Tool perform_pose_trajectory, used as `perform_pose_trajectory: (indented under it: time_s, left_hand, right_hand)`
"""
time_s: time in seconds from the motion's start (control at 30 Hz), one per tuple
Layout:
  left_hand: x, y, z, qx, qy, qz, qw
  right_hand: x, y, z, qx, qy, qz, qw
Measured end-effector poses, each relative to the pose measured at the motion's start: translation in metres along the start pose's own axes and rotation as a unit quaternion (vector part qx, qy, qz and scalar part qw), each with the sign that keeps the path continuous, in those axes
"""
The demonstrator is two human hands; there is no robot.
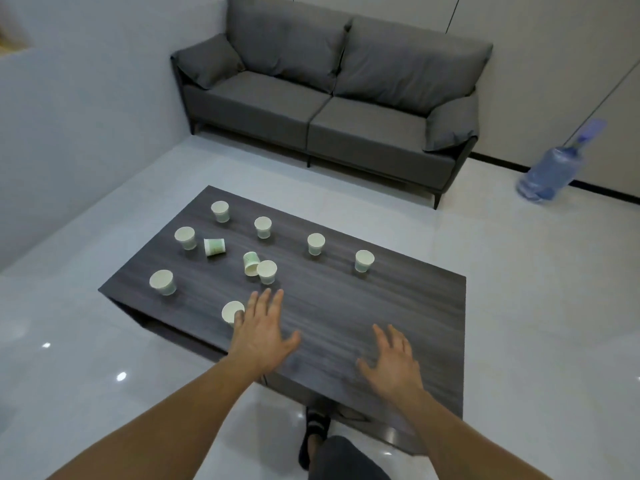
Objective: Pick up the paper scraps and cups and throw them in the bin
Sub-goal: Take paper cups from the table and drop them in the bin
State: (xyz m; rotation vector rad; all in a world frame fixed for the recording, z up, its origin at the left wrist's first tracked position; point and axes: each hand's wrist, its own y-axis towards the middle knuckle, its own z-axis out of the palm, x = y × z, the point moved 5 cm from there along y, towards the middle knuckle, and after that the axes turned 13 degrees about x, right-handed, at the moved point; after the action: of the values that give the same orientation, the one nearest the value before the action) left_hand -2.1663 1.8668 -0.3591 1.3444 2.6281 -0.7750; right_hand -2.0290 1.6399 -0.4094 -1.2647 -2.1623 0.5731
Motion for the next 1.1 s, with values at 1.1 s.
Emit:
perform_pose_trajectory:
  time_s: [1.1]
  left_hand:
    - [0.005, 0.421, 0.117, 0.139, -0.208, 0.092, 0.964]
  right_hand:
    - [0.078, 0.439, -0.040, 0.048, 0.269, -0.108, 0.956]
